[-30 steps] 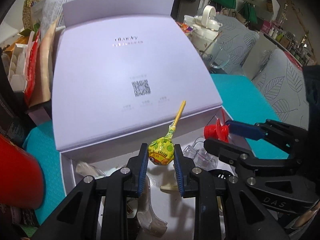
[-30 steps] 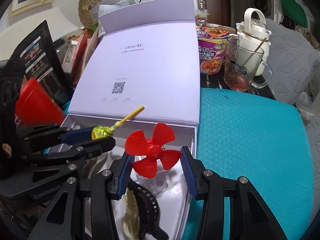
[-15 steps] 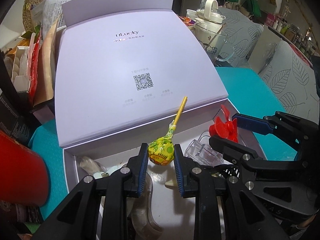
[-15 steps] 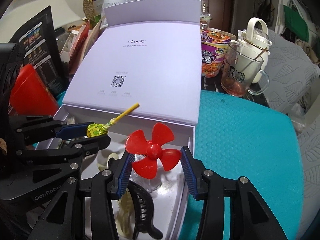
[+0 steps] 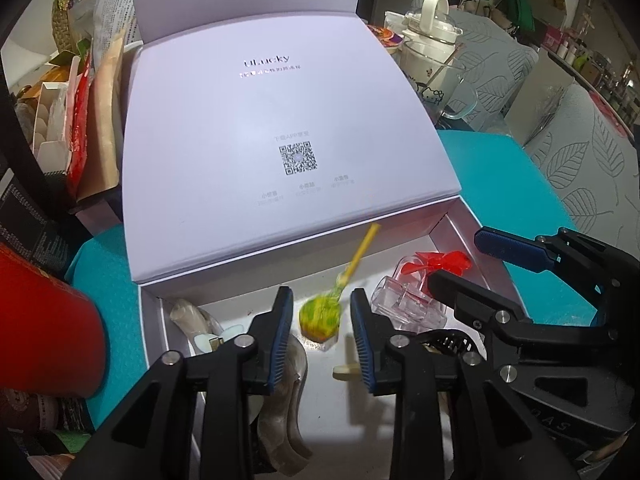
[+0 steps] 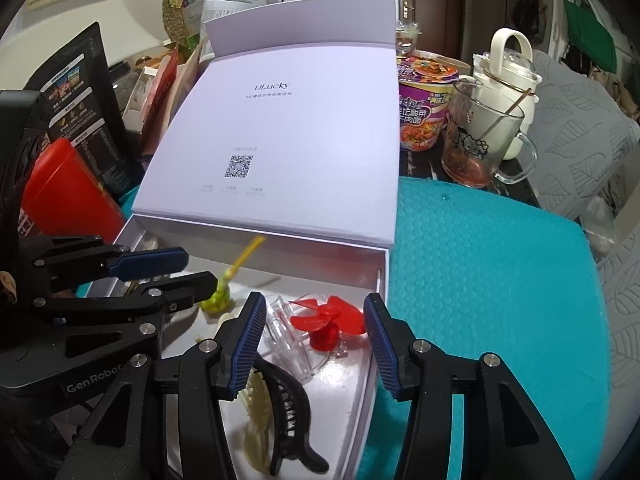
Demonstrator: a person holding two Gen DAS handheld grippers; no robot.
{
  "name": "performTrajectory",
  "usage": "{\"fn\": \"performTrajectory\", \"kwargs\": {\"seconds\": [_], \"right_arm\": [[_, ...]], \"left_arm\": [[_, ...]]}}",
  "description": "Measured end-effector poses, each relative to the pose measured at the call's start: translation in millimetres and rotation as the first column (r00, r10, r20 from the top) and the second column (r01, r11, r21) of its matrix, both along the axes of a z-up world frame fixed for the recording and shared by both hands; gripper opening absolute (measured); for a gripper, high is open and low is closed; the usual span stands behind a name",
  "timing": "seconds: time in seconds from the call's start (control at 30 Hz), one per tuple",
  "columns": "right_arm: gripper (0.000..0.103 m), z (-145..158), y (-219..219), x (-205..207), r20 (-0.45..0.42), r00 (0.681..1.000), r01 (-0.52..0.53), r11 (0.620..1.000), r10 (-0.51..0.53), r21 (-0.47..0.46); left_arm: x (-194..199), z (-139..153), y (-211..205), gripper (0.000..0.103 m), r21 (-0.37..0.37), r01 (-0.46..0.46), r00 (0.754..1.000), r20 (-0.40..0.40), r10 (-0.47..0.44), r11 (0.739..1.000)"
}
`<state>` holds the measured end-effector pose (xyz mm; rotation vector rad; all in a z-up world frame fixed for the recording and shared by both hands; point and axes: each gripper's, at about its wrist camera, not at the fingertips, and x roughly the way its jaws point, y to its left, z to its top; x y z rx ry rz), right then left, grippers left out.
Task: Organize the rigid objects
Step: 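Lower the lollipop and red fan into the box and open both grippers, then withdraw both open grippers up and away from the box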
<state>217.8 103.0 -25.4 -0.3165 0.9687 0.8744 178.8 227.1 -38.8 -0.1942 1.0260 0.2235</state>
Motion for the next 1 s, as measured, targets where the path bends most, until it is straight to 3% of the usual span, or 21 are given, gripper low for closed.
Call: {"fn": "performTrajectory", "kwargs": {"seconds": [0.1,0.17,0.63,1.0], "right_arm": [[0.052,3,-2,0,0.0,1.0,0.001,1.0,-0.001,0.006],[0.052,6,-4,0,-0.001,1.0,0.004,1.0,-0.004,0.012],[0.052,21,-12,-8,0.032,0.999,0.014,1.0,-0.015,0.017],[0.052,62,-25,-34,0.101,0.995,0.007,0.998,-0.013,0.066]], "left_arm": [[0,3,2,0.05,0.012,-0.019,1.0,0.004,0.019,1.0],[0,4,5,0.052,-0.002,-0.029,0.999,0.014,0.029,1.0],[-20,16,7,0.052,0.009,-0.067,0.997,0.044,0.067,0.998],[-57,62,-3,0.052,0.064,-0.092,0.987,0.135,0.083,0.994]]}}
